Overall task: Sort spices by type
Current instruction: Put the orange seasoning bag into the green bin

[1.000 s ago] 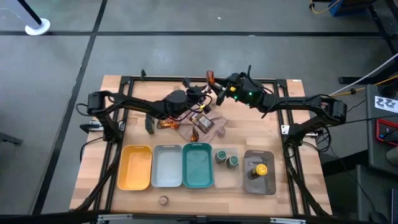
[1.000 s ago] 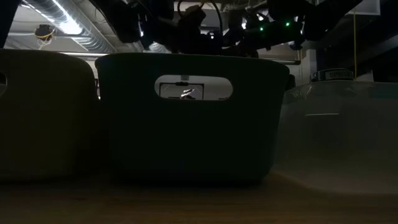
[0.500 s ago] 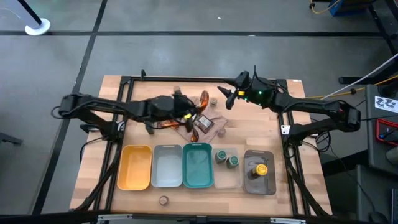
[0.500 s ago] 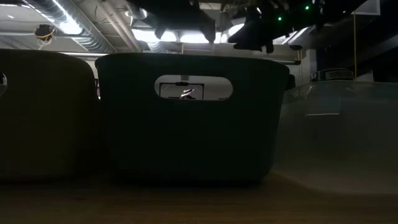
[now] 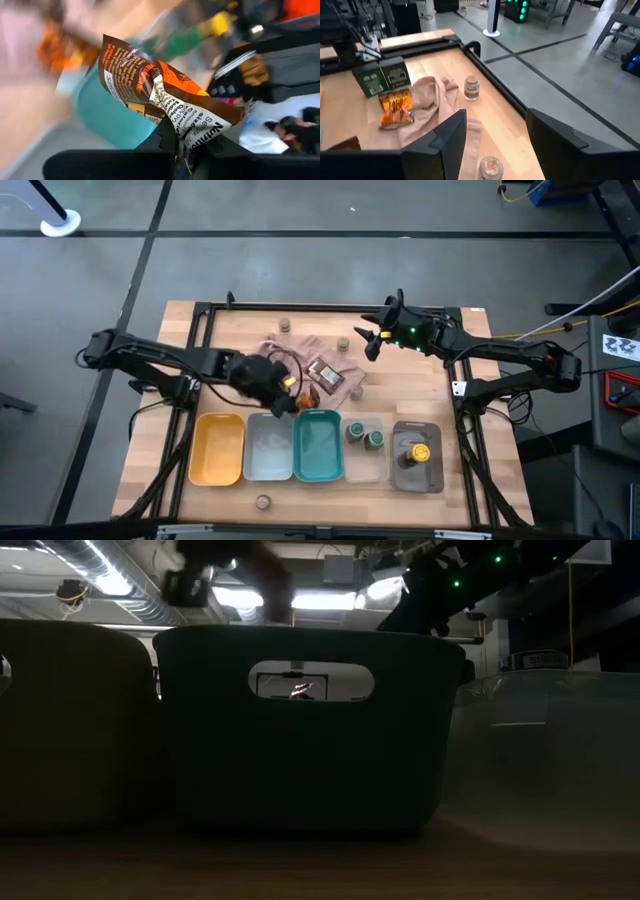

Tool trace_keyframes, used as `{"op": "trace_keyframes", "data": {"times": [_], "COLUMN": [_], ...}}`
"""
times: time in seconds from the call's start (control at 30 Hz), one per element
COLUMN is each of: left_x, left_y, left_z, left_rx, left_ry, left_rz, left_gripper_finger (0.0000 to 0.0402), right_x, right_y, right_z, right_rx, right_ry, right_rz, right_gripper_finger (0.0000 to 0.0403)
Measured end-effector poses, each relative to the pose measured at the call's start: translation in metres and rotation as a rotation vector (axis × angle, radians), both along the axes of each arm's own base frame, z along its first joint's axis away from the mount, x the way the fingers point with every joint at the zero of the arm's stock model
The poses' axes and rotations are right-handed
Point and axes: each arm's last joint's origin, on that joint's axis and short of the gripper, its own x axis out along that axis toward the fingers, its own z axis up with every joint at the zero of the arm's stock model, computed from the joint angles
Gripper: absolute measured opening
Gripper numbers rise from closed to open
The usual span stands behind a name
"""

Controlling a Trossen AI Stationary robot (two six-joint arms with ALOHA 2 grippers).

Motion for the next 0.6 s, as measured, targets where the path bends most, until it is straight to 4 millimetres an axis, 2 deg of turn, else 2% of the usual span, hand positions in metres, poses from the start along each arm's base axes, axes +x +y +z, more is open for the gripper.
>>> {"op": "trace_keyframes", "data": {"times": [0.27, 0.47, 0.6], "left_x": [0.011, 0.024, 0.036], "left_y": [-0.022, -0.030, -0.033], "left_z": [-0.024, -0.045, -0.056], "left_rx": [-0.152, -0.164, -0.152], "left_ry": [0.158, 0.233, 0.215], "left_rz": [0.031, 0.041, 0.025], "left_gripper_finger": [0.0019, 0.0014, 0.0012], "right_x": [0.000, 0.000, 0.000], "right_y": [0.000, 0.000, 0.000], "right_z": [0.000, 0.000, 0.000], "right_rx": [0.002, 0.002, 0.002], "right_ry": [-0.002, -0.002, -0.002], "right_rz": [0.006, 0.007, 0.007], "right_gripper_finger": [0.0207, 0.0207, 0.0207]}}
